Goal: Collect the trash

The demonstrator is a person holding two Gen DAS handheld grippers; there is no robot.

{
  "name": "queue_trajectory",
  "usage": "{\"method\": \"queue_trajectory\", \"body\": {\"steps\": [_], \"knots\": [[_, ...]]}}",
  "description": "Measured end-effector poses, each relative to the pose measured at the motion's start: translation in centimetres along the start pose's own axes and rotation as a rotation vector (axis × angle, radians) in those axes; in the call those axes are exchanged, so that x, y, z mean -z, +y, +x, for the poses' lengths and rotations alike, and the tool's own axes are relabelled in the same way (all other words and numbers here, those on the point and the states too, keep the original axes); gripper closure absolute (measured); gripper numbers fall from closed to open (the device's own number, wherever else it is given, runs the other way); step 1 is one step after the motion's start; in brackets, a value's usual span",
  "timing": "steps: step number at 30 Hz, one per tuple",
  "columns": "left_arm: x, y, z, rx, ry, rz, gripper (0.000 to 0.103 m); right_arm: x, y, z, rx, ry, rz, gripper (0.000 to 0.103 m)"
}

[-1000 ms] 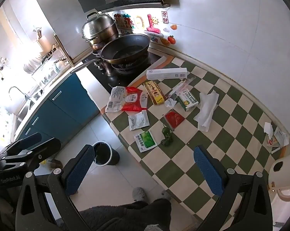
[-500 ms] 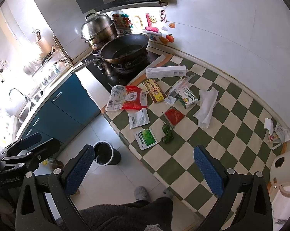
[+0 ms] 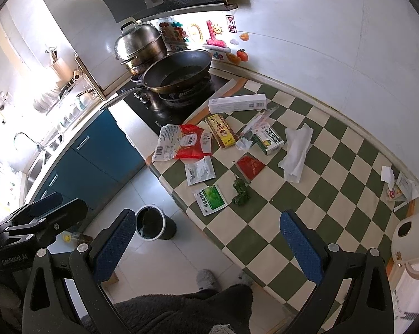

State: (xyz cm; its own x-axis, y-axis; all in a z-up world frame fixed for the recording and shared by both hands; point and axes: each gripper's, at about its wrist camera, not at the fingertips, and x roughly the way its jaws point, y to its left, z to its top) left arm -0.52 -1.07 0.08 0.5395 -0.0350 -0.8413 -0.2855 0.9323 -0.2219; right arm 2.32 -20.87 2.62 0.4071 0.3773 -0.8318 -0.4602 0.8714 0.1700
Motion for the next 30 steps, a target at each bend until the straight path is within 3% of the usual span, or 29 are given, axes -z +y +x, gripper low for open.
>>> {"method": "queue_trajectory", "body": {"steps": [30], "knots": [[0.51, -0.42, -0.62, 0.049, -0.01, -0.005, 0.0, 0.02, -0.23, -0.45, -0.005, 0.002, 0.001, 0.0]]}}
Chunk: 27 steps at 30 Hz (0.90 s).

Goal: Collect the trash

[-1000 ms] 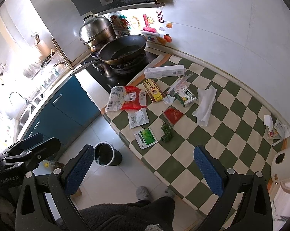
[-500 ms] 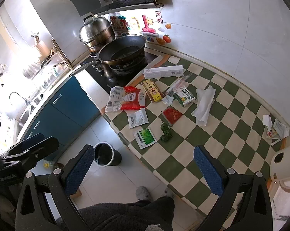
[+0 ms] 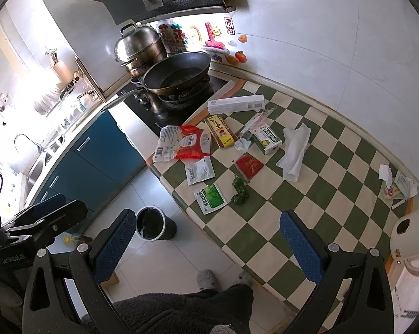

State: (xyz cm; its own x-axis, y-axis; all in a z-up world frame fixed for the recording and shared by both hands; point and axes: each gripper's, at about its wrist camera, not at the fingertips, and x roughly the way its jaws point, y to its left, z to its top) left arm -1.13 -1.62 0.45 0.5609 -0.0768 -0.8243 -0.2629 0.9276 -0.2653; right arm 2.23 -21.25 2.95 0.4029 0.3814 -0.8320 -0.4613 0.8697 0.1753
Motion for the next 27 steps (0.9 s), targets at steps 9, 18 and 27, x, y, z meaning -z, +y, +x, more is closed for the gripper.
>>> {"method": "queue_trajectory", "body": {"steps": [9, 18, 27], "knots": [[0.08, 0.01, -0.03, 0.004, 0.0, -0.001, 0.0, 0.08, 0.05, -0.01, -0.001, 0.001, 0.0, 0.0], [0.12, -0.13, -0.1, 0.005, 0.0, -0.001, 0.0, 0.09, 0.02, -0.28, -0.006, -0.002, 0.003, 0.0], [0.24, -0.25, -0.11, 0.006, 0.001, -0.003, 0.0, 0.09, 0.81, -0.47, -0.008, -0.001, 0.008, 0.0]]}}
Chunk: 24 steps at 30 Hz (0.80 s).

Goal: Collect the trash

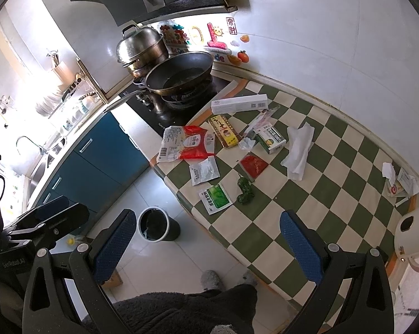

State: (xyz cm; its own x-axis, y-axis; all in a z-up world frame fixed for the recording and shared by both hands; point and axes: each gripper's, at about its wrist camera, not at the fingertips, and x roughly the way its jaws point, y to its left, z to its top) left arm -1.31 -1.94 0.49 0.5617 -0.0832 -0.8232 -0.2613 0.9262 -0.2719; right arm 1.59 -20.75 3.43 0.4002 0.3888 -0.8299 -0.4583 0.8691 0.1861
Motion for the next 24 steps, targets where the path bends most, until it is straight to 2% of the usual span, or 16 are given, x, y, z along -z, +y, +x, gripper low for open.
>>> {"method": "queue_trajectory", "body": {"steps": [3, 8, 11, 15, 17, 19, 24], "knots": [[-0.2, 0.0, 0.2, -0.035, -0.01, 0.006, 0.0, 0.0, 0.2, 0.0, 0.005, -0.005, 0.007, 0.0], [-1.6, 0.9, 2.2, -0.307, -0.091, 0.075, 0.0, -0.6, 0.7, 1.4, 0.071, -0.018, 0.076, 0.0], [-3.0, 3.2, 5.1, -0.426, -0.087, 0.081, 0.0, -1.1, 0.4, 3.6, 0.12, -0.023, 0.134, 0.0], [-5.1, 6.8, 9.7, -0.497, -0.038, 0.058, 0.0, -2.7, -1.1, 8.8, 0.21, -0.037, 0.16, 0.0], [-6.4, 8.9, 13.1, -0.52, 0.022, 0.012, 0.0, -3.8, -1.5, 11.5, 0.259, -0.019, 0.163, 0.0], [-7.5, 11.5, 15.6, -0.496, 0.086, -0.042, 0.0, -5.4, -2.6, 14.9, 0.292, 0.013, 0.166, 0.0], [-10.2, 14.3, 22.8, -0.477, 0.21, -0.104, 0.0, -10.3, -6.1, 22.6, 0.321, 0.087, 0.153, 0.0]]}}
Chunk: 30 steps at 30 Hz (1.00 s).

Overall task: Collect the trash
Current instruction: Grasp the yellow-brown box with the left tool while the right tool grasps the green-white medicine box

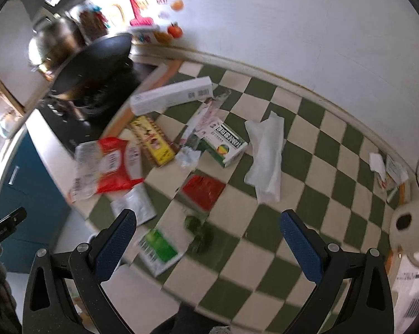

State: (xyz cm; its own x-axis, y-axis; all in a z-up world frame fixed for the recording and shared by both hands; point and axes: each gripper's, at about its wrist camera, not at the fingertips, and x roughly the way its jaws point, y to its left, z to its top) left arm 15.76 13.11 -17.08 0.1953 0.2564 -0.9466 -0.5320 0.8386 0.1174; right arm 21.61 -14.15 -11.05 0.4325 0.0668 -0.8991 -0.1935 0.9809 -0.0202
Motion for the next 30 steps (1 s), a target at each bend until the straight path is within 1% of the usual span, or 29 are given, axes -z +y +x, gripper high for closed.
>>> {"method": "queue_trajectory", "body": {"steps": [2, 4, 6, 8, 13, 15, 16, 17, 18, 19, 21, 22, 25, 26, 27, 28, 30], "knots": [[-1.6, -1.1, 2.7, -0.018, 0.051, -0.007, 0.0, -2.1, -0.4, 2.9, 0.009, 0.027, -0.002, 0.0], [-2.8, -2.5, 4.4, -0.011, 0.085, -0.003, 0.0, -4.2, -0.7, 6.1, 0.017, 0.064, -0.006, 0.0], [-4.2, -4.9, 6.1, -0.018, 0.105, 0.032, 0.0, -5.8, -1.2, 9.0, 0.021, 0.1, -0.008, 0.0], [-5.7, -7.1, 7.6, -0.014, 0.124, 0.062, 0.0, -7.4, -1.3, 12.5, 0.028, 0.14, -0.038, 0.0], [-7.8, -12.3, 10.0, 0.02, 0.174, 0.105, 0.0, -9.1, -0.7, 19.8, 0.055, 0.252, -0.157, 0.0], [-8.4, -14.0, 10.5, 0.033, 0.183, 0.115, 0.0, -9.2, -0.7, 21.7, 0.07, 0.272, -0.181, 0.003], [-8.6, -14.9, 10.8, 0.042, 0.19, 0.121, 0.0, -9.2, -0.7, 22.7, 0.063, 0.287, -0.192, 0.004], [-8.8, -15.6, 10.9, 0.051, 0.198, 0.126, 0.0, -9.1, -0.8, 23.5, 0.06, 0.3, -0.194, 0.014], [-9.0, -16.3, 11.1, 0.06, 0.207, 0.129, 0.0, -9.0, -1.0, 23.9, 0.045, 0.316, -0.184, 0.016], [-9.3, -17.2, 11.4, 0.081, 0.221, 0.128, 0.0, -9.0, -1.3, 24.0, 0.033, 0.309, -0.167, 0.017], [-9.7, -18.3, 11.8, 0.125, 0.249, 0.111, 0.0, -8.9, -2.5, 24.0, 0.059, 0.3, -0.121, 0.018], [-10.0, -19.0, 12.2, 0.166, 0.274, 0.09, 0.0, -8.8, -3.5, 23.9, 0.075, 0.298, -0.078, 0.019], [-10.7, -20.5, 13.7, 0.23, 0.334, 0.025, 0.001, -8.1, -6.4, 23.6, 0.087, 0.302, 0.054, 0.019], [-10.9, -21.0, 14.2, 0.238, 0.347, 0.01, 0.001, -7.9, -7.1, 23.6, 0.088, 0.301, 0.084, 0.019], [-11.0, -21.4, 14.8, 0.244, 0.363, -0.004, 0.003, -7.6, -7.8, 23.7, 0.087, 0.3, 0.109, 0.02], [-11.2, -22.1, 15.6, 0.246, 0.387, -0.019, 0.008, -7.4, -8.2, 23.8, 0.085, 0.301, 0.12, 0.02], [-11.5, -23.0, 16.6, 0.233, 0.402, -0.019, 0.017, -7.1, -8.9, 24.1, 0.082, 0.315, 0.127, 0.02]]}}
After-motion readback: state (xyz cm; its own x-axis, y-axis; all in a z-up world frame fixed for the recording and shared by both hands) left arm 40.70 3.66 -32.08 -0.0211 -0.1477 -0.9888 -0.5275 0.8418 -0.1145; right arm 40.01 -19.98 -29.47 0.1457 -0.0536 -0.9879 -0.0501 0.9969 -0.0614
